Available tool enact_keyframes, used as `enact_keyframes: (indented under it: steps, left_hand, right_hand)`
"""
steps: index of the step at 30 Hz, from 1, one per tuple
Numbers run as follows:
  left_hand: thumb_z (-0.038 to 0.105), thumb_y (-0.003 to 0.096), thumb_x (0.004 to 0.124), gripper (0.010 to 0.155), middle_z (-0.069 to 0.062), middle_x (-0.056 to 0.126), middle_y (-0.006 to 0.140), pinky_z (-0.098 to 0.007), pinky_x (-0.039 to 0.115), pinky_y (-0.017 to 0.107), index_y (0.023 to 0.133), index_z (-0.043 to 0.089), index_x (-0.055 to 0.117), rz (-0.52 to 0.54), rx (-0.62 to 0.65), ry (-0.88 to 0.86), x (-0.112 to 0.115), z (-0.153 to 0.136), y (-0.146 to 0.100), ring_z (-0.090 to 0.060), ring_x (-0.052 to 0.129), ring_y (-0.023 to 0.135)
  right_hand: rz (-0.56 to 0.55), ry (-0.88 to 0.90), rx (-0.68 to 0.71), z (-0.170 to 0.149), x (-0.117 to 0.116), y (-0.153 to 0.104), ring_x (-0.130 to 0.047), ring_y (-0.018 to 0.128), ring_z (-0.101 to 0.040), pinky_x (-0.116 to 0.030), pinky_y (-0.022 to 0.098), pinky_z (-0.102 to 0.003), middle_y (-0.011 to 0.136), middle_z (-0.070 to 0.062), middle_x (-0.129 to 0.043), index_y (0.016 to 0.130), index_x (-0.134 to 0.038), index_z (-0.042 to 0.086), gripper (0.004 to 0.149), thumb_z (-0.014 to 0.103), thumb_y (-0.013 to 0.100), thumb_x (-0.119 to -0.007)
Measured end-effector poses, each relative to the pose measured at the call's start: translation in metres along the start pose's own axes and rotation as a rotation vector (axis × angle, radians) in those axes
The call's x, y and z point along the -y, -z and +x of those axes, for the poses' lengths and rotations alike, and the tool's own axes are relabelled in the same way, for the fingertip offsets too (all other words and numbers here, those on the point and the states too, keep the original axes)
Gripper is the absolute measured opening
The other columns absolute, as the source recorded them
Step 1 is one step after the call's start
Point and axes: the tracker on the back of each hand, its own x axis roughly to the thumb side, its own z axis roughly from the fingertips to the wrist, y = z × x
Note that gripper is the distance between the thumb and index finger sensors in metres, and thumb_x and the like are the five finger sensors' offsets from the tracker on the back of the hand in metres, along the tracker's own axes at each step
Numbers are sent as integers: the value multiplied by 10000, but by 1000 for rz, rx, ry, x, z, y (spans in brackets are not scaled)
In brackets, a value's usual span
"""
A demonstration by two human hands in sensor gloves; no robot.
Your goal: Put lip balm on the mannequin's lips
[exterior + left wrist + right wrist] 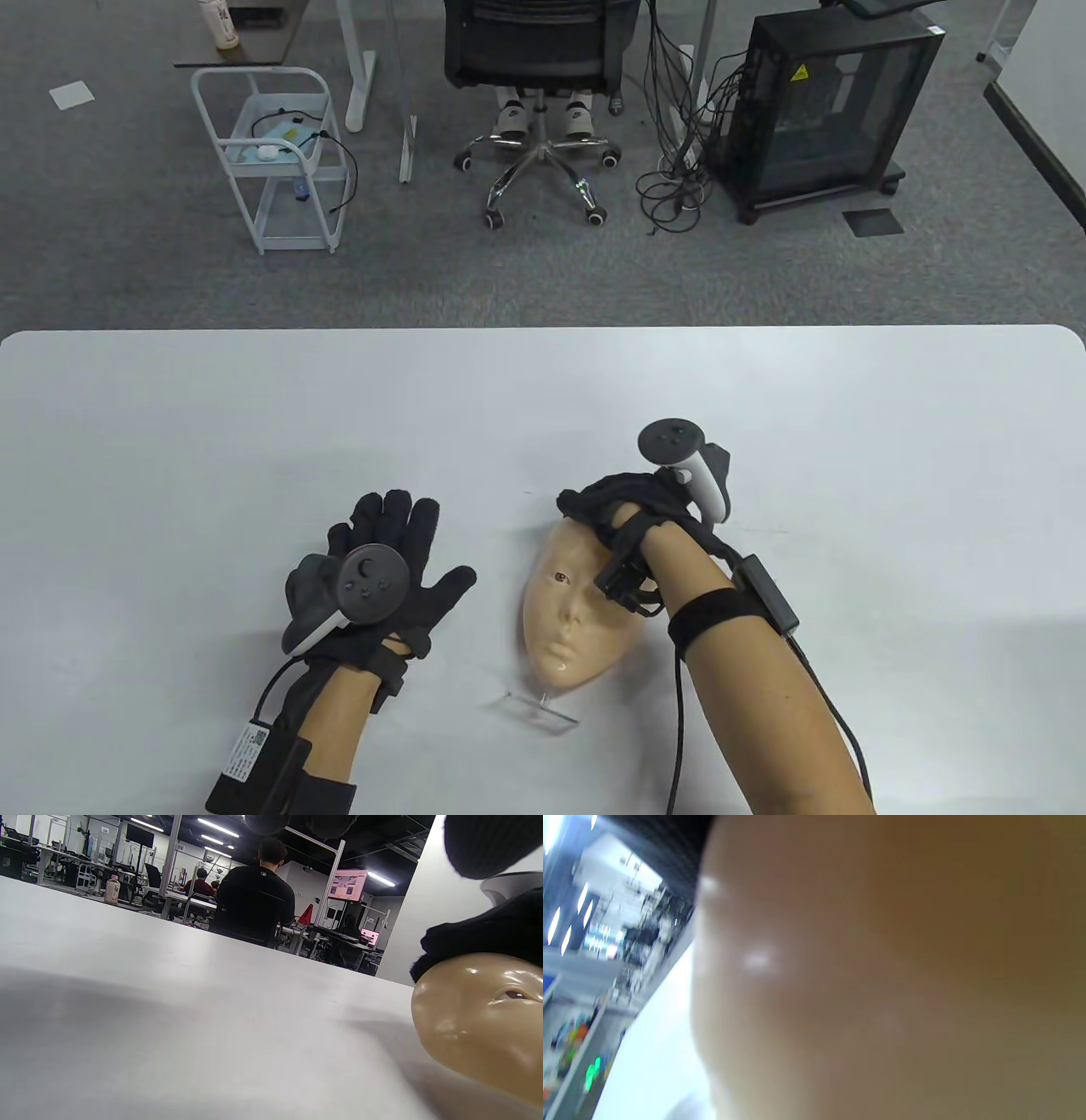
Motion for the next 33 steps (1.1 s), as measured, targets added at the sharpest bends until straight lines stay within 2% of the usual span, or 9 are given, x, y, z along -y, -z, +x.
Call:
enact_keyframes:
  steps: [6,10,18,23,33]
  left_hand:
    - [754,557,738,882,-210,357,1196,-767,315,686,1147,191,404,-9,1,5,1,1,0,-588,305,1085]
    - [754,557,739,882,-209,355,1196,-767,312,687,1148,193,401,-2,-5,7,-4,0,-1,-587,300,1087]
    - [749,560,741,875,-209,361,1196,-767,317,687,1146,189,413,7,-4,12,-5,2,-2,-587,306,1087]
    - [749,561,740,876,-209,359,1197,-767,316,686,1148,189,409,-12,5,20,-1,6,-1,-586,305,1087]
    - [747,561,741,874,-211,357,1196,-767,314,686,1147,188,412,-9,3,6,-2,5,-2,-588,303,1086]
  right_hand:
    - [127,-188,51,41,-15,28,-941,226,-235,-838,341,-501,341,-28,-1012,797,-968,185,476,545,488,-925]
    - [144,-264,75,54,-28,41,-942,252,-243,-828,368,-511,367,-31,-1008,788,-975,183,478,546,481,-927]
    - [137,-300,52,48,-40,61,-941,340,-276,-790,443,-547,460,-55,-997,777,-977,166,482,542,483,-914]
    - [109,-323,52,46,-39,59,-940,412,-296,-765,492,-563,538,-67,-985,786,-969,170,487,546,484,-900]
    - [87,-322,64,42,-39,60,-936,441,-304,-745,537,-581,568,-63,-977,784,-960,159,479,531,490,-893]
